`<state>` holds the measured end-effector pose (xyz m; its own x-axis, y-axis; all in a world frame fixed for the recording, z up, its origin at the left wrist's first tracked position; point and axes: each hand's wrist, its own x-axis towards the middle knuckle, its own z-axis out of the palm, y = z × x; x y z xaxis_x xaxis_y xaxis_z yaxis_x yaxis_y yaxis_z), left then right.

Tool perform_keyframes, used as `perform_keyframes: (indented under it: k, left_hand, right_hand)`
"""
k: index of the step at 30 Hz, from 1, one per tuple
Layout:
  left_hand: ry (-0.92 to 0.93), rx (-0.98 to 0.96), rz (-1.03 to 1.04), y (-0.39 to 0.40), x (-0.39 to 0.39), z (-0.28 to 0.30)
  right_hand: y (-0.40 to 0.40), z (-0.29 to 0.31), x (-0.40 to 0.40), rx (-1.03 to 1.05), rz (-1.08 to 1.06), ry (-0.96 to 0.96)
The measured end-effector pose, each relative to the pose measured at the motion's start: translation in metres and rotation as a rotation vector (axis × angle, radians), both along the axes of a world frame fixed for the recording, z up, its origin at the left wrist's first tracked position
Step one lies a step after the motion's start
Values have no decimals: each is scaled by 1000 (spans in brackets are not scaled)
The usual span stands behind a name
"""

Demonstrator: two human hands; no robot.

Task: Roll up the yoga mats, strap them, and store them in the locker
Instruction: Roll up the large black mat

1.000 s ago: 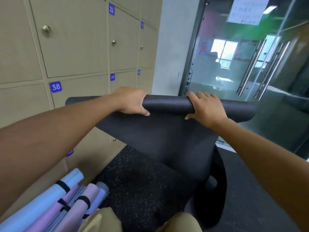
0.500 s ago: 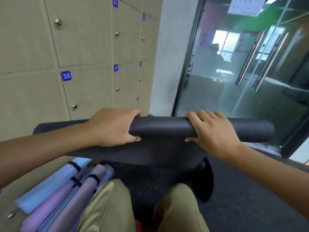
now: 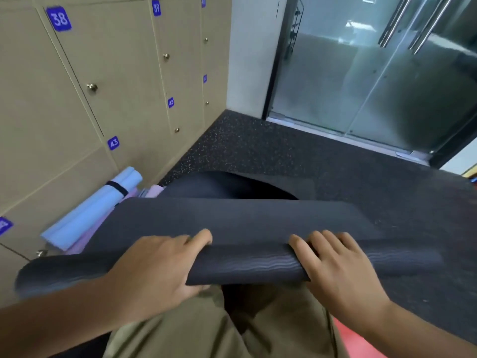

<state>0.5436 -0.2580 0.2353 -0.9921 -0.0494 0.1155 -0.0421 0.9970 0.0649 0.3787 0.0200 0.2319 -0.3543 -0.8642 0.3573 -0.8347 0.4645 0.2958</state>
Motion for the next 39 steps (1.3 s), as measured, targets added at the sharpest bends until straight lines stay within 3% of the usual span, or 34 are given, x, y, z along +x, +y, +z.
perform_keyframes:
  k: [3,8,16,21,25,29,34,37,39]
  left_hand:
    - [-115,23,-4,9,7,-19]
    - [21,-77,-79,18,6,-35]
    - [27,-105,-174,11,-3,-46]
    - [-128,34,-202,1,-16,-45]
    - [-373,263,-135,-11,-30,-40]
    - [-442,491,-101,-17,-44,-35]
    - [-270,359,-164,-16,-39,-35]
    - [0,72,-214,-6,-30,-44]
    - [54,-41,-173,0,-26,-55]
  right_hand:
    - [8,-25,4,81,-16,-97]
    - [12,-51,-1,77,-1,-207]
    - [5,-45,-8,121,10,-385]
    - [7,-53,-8,66,7,-369]
    - [7,-61,-7,-25,40,-233]
    - [2,-68,-13,-47,74,-211]
    - [-5,-68,-29,35,78,-235]
    - [-11,-60,-41,85,86,-354]
    - [-14,-51,-47,132,84,-478]
